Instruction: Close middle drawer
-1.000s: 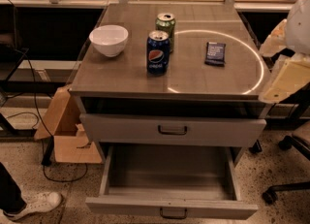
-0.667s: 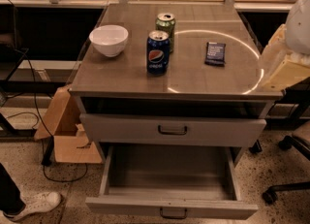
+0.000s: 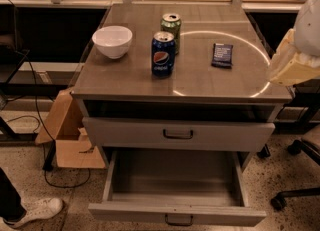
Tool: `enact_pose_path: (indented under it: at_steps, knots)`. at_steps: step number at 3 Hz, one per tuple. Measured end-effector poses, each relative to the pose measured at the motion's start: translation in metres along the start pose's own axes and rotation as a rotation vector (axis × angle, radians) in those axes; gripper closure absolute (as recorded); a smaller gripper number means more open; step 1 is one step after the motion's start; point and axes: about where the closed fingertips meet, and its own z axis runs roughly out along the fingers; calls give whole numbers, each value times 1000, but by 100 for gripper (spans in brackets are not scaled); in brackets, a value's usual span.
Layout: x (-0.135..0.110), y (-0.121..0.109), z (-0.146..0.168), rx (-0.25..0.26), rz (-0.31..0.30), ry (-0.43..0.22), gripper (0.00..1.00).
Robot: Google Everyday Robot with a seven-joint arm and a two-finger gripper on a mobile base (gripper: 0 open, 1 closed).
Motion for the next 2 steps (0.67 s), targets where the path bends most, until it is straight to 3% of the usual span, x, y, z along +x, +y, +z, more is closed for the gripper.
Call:
enact_pose_path:
  at_steps: [1,2]
  knots:
    - [6,13,13,-13,19,-3,100]
    - [27,47,54,-54,76,-16,100]
